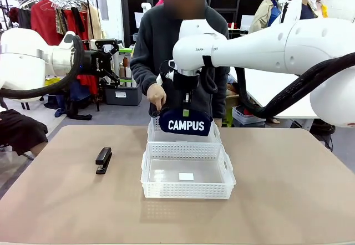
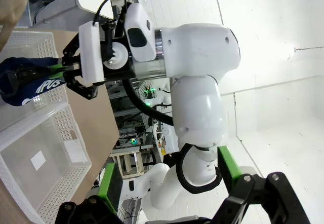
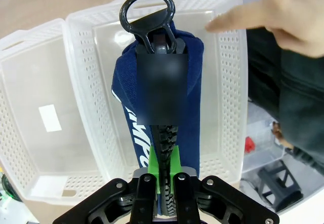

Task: Distribute items into two baskets.
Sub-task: Place the picked Pencil pouch into the Organizing basket as instructed by the person, then pick up the Stapler that the person points to.

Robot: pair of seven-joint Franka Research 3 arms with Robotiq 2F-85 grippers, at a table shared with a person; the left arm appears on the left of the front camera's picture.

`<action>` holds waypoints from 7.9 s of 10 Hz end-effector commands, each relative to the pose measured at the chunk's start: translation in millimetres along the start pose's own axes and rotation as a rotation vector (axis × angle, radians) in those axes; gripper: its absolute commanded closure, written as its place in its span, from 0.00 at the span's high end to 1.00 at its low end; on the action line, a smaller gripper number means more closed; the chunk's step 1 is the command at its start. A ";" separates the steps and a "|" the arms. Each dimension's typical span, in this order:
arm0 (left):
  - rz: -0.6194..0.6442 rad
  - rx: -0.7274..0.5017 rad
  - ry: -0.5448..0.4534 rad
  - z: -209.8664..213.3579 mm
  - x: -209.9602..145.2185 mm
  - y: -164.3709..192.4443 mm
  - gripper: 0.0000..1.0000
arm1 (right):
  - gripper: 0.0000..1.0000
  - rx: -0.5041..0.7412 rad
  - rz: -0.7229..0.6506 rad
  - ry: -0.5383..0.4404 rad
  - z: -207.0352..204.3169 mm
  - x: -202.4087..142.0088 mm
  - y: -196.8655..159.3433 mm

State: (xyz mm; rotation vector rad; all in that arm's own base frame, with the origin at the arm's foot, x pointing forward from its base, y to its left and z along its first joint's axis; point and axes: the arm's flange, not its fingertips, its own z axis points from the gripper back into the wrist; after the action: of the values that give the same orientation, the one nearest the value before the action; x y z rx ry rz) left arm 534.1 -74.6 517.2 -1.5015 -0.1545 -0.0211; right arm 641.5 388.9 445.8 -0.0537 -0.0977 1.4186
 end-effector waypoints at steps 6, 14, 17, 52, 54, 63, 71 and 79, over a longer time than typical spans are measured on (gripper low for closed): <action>-0.001 -0.001 -0.002 1.2 -0.7 -2.4 1.00 | 0.00 -0.015 0.074 0.069 -38.1 -3.8 -3.2; -0.001 -0.001 -0.002 1.2 -0.7 -2.4 1.00 | 0.30 0.021 0.017 0.078 -64.6 -17.9 -3.9; -0.001 -0.001 -0.002 1.2 -0.7 -2.4 1.00 | 0.86 0.032 0.002 0.063 -63.9 -18.1 -4.8; -0.001 -0.001 -0.002 1.2 -0.7 -2.4 1.00 | 1.00 0.077 -0.089 -0.099 -15.0 -36.1 -30.9; -0.001 -0.001 -0.002 1.2 -0.7 -2.4 1.00 | 1.00 0.143 -0.229 -0.149 21.0 -38.2 -37.1; -0.001 -0.001 -0.002 1.2 -0.7 -2.4 1.00 | 1.00 0.595 -0.729 -0.310 181.4 -166.5 -36.6; -0.001 -0.001 -0.002 1.2 -0.7 -2.4 1.00 | 1.00 0.604 -1.003 -0.455 203.7 -229.7 -41.8; -0.001 -0.001 -0.002 1.2 -0.7 -2.4 1.00 | 1.00 0.752 -1.407 -0.620 206.0 -284.1 -37.4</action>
State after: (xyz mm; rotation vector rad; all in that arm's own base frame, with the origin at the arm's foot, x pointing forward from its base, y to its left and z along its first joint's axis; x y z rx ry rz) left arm 534.3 -74.3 517.0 -1.5014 -0.1544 -0.0205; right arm 631.6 111.7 637.9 0.8313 -0.0230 0.1037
